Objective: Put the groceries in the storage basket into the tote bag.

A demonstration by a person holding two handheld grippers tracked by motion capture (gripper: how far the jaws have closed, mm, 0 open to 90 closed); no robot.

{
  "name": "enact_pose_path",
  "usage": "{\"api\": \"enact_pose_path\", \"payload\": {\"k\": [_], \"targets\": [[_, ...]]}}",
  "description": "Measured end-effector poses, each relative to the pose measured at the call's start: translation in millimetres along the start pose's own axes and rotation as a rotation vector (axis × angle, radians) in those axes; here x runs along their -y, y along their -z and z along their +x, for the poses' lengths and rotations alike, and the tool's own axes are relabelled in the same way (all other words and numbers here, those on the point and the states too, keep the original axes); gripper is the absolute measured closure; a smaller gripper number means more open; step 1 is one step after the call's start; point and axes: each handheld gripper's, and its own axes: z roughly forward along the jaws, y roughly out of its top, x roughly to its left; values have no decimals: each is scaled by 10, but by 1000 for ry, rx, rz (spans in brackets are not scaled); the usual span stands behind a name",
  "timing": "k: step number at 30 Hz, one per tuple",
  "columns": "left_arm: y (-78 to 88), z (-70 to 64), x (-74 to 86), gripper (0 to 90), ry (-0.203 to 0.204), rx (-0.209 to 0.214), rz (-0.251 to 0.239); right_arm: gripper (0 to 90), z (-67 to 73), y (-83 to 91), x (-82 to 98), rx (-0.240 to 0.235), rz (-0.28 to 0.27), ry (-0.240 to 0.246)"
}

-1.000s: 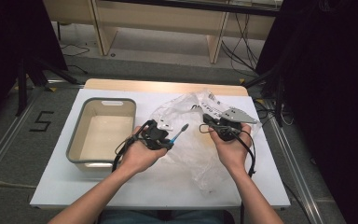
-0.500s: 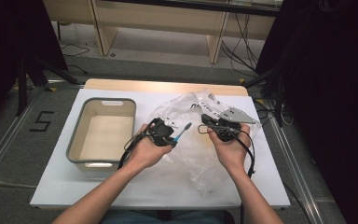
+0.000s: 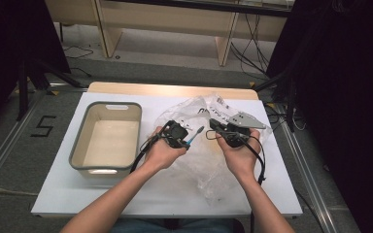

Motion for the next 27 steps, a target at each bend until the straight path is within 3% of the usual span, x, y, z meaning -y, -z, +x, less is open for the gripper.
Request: {"api": "enact_pose_path", "payload": {"k": [20,27], "targets": [[-225,-65,-158,785,-3,-23,-24,900,8,-18,14,-3,9,2],[-261,-92,-190,784,-14,-42,-62,900,13,-21,20,-3,10,3]]}}
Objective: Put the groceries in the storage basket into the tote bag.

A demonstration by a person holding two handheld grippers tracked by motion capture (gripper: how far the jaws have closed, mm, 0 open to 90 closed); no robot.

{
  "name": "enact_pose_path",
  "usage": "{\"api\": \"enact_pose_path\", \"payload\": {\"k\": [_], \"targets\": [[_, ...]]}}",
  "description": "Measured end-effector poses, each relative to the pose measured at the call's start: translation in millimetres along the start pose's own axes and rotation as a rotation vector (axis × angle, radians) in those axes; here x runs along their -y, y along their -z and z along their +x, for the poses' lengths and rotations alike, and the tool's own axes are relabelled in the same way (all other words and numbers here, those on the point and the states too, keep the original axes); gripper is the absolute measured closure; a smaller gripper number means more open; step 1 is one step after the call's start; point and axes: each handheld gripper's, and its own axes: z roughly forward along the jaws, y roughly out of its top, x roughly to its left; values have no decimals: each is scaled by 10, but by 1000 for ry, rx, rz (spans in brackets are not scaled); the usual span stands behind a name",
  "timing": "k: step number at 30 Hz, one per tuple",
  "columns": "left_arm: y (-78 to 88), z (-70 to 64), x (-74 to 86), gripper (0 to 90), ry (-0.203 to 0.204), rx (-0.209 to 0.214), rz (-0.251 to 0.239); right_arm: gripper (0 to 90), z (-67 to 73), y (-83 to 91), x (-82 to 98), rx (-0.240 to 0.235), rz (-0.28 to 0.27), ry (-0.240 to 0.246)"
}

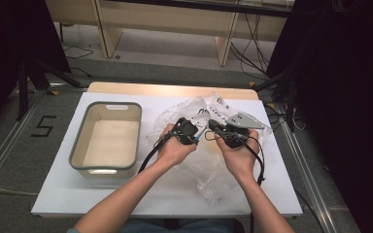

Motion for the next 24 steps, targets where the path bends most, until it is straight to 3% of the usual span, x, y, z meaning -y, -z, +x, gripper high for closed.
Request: {"api": "enact_pose_path", "payload": {"k": [14,19,24], "targets": [[-61,-25,-37,767,-25,-16,-39,900,-8,1,0,-1,-1,-2],[-78,-43,-24,657,-49,-26,-45,900,-15,-4,13,4,3,-3],[58,-72,8,593,-64,-10,-51,900,-23,-12,31,3,13,-3]]}}
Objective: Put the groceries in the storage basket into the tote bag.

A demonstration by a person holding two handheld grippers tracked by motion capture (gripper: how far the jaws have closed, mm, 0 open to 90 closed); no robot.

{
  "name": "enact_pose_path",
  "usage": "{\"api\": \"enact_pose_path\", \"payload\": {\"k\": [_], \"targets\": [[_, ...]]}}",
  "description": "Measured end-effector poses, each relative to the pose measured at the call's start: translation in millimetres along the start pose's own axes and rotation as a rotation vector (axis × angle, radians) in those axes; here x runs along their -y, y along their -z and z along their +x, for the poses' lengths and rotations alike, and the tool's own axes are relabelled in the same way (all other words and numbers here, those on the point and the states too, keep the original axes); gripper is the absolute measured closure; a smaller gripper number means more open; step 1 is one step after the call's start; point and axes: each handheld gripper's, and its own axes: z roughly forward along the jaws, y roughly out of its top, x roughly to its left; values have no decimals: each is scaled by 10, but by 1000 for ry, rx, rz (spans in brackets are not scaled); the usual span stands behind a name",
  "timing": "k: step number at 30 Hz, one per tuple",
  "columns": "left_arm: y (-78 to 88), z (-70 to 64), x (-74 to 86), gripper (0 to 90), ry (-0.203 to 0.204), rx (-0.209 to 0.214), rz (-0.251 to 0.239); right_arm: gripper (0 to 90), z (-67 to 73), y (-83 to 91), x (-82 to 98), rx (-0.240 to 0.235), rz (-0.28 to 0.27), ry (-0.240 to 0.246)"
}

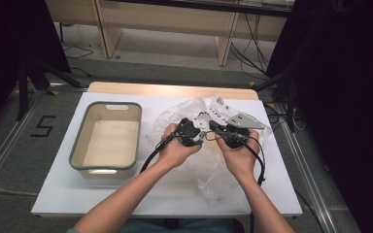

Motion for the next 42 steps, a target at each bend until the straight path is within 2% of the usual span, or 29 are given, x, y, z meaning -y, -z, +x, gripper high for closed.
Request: {"api": "enact_pose_path", "payload": {"k": [2,7,11,15,19,23,28,30,34,36,38,42], "targets": [[101,-12,26,582,-17,8,-8,900,2,2,4,0,2,0],[400,-7,157,570,-13,15,-41,900,0,3,52,-7,28,0],[642,33,294,571,-12,8,-55,900,10,5,120,-26,76,9],[769,76,406,567,-16,3,-59,900,49,-4,280,-55,152,24],[821,125,479,565,12,3,-65,900,74,-51,443,-83,240,26],[818,180,496,561,33,-11,-69,900,136,-141,560,-129,323,51],[779,176,509,550,38,-13,-63,894,185,-243,690,-176,415,62],[757,177,520,543,38,-14,-61,864,193,-266,733,-193,454,67],[711,184,557,518,48,-19,-53,770,197,-272,758,-213,477,58],[693,191,577,501,61,-17,-50,707,183,-244,730,-221,451,44],[685,208,591,485,68,-19,-49,637,152,-194,677,-223,411,2],[681,224,621,460,82,-30,-47,514,49,-68,548,-181,341,-42]]}}
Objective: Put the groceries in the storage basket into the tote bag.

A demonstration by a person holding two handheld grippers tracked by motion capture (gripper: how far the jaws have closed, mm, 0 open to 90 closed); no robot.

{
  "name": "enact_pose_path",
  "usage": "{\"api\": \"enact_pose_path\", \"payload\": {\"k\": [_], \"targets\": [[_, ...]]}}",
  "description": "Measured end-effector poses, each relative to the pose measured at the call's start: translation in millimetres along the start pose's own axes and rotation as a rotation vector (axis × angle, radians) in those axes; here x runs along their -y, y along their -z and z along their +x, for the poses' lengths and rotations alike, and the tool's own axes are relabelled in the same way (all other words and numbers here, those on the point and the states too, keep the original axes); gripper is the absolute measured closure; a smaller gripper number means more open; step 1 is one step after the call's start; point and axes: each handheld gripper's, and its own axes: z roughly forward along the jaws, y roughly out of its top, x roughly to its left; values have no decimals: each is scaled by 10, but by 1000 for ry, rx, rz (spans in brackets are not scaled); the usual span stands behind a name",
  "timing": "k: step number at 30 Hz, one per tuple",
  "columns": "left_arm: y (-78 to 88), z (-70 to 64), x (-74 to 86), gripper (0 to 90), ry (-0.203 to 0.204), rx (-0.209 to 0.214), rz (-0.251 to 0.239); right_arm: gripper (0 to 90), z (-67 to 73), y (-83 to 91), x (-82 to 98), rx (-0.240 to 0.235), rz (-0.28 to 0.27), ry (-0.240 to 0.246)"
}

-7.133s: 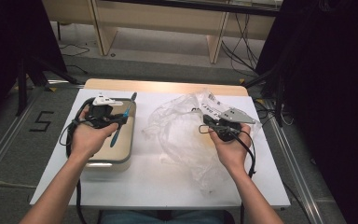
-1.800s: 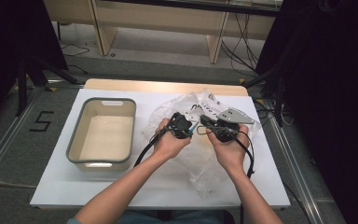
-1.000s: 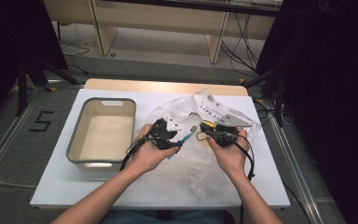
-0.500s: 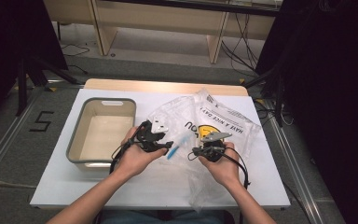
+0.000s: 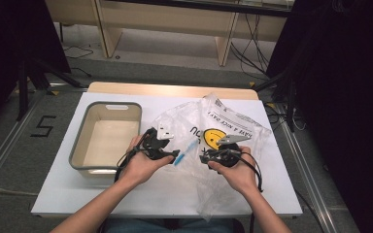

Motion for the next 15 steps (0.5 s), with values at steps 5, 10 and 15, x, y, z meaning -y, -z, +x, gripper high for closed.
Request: {"api": "enact_pose_path", "payload": {"k": [5,10,15], "targets": [[-8,5,42,437,19,2,4,420,-119,200,-43,63,-85,-42],[-17,14,73,430,57,21,10,402,-250,286,14,118,-93,-81],[-16,4,106,418,49,22,20,403,-341,342,95,148,-84,-102]]}}
